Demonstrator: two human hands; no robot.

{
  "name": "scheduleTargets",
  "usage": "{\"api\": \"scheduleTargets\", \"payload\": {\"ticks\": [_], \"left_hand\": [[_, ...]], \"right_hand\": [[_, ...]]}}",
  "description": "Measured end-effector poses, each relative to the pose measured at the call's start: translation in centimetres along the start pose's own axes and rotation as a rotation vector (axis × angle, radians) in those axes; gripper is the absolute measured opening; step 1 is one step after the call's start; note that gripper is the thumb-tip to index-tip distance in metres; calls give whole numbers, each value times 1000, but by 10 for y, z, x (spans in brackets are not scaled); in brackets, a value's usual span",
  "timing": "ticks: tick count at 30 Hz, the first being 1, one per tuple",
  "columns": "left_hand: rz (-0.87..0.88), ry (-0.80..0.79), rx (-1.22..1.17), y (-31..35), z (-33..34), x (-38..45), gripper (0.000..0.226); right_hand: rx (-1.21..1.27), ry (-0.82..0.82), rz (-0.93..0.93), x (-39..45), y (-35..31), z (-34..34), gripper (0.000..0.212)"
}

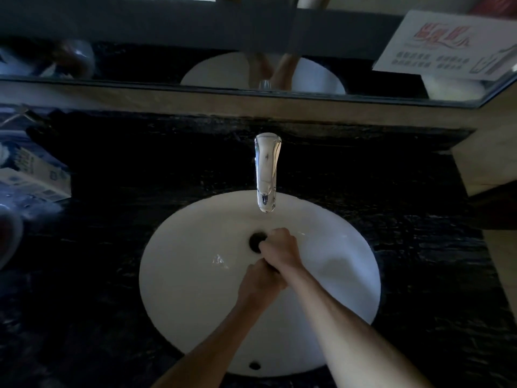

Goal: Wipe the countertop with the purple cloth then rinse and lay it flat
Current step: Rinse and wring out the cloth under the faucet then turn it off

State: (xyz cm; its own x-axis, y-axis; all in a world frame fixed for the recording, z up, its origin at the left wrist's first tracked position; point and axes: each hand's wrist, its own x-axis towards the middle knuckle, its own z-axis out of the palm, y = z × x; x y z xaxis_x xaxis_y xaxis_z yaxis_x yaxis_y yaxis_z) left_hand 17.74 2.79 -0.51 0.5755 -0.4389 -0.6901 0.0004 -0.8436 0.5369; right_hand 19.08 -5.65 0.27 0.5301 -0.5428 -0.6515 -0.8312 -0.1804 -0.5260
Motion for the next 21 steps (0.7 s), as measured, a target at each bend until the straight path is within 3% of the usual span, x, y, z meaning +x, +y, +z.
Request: {"api": "scheduleTargets", "payload": {"ticks": [3, 5, 7, 9, 11, 13, 17, 21], "left_hand": [[-25, 25, -306, 3, -17, -4, 13], [-20, 3, -583, 3, -28, -12, 12], [8, -55, -726, -3, -35, -21, 31], [32, -228, -837, -10, -43, -26, 46], [75, -469, -917, -16, -49, -29, 43], [92, -565, -985, -14, -50, -35, 36], [-3, -390, -795, 2, -36, -35, 15], [12, -203, -407, 8, -24, -15, 27]], "right_hand": [[306, -103, -78, -5, -5, -14, 33], [511, -156, -65, -11, -6, -23, 20], [644, -176, -59, -21, -7, -28, 13], [618, -234, -146, -33, -7, -33, 14], [530, -347, -270, -43, -6, -40, 23], [475, -386, -343, -46, -7, -45, 30], [305, -209, -396, -40, -16, -39, 42], [152, -62, -291, -24, -12, -20, 30]]}}
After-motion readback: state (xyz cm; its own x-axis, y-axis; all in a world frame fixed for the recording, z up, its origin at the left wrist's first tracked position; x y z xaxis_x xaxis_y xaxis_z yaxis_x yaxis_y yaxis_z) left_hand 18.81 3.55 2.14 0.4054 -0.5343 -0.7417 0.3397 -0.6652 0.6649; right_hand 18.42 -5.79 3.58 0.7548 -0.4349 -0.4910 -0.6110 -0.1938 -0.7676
